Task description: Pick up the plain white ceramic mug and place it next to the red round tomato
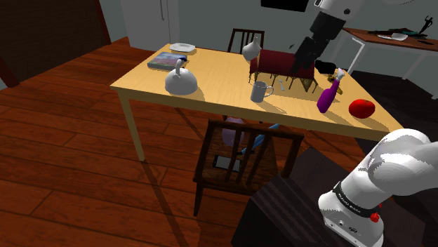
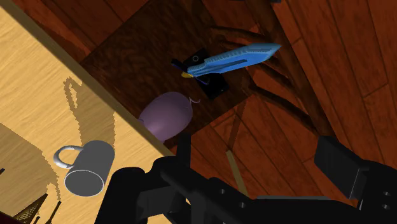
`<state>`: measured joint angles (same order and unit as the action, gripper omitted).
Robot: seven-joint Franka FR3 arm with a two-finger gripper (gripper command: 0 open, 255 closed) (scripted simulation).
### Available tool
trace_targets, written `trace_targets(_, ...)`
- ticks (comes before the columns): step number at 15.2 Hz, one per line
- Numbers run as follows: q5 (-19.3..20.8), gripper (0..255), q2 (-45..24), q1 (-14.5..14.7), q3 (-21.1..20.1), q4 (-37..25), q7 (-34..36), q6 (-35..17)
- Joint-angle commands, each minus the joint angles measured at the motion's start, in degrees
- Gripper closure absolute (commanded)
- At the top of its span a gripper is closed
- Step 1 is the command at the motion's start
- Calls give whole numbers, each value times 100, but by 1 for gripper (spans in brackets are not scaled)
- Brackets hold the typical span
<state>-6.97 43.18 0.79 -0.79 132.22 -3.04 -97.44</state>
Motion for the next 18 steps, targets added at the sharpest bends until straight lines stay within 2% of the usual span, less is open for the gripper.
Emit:
trace_targets(1, 0, 0, 0, 0, 0, 0, 0, 0)
trace_targets(9, 309, 0, -1289, -130, 392, -84, -715, -1036)
trace_targets(18, 454, 0, -3027, -244, 780, -744, -1452, -1966)
